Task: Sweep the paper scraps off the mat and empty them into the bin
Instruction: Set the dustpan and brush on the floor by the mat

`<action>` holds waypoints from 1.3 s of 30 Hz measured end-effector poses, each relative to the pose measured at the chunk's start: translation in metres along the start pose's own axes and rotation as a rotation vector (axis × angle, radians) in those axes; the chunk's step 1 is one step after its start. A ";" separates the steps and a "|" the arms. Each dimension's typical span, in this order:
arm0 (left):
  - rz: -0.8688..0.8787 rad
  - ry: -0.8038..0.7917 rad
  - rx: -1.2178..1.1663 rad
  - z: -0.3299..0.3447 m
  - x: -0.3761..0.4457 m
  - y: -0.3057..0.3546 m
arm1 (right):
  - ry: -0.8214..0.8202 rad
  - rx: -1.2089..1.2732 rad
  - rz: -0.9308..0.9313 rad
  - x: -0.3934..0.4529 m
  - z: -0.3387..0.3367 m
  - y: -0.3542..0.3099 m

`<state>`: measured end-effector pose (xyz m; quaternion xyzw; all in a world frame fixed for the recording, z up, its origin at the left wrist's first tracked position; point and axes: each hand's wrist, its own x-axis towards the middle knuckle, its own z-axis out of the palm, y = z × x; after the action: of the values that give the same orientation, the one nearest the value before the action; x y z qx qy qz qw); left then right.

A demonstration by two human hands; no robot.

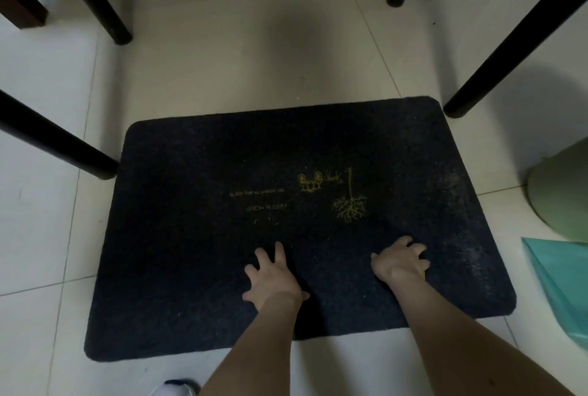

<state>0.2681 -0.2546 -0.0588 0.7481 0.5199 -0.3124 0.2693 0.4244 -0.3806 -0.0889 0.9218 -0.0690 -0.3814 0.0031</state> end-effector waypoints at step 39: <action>-0.001 0.002 0.029 0.020 -0.018 0.000 | -0.003 -0.068 -0.031 -0.001 0.002 0.023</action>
<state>0.2591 -0.2801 -0.0587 0.7520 0.5160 -0.3193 0.2576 0.4195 -0.4034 -0.0880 0.9216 -0.0418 -0.3848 0.0285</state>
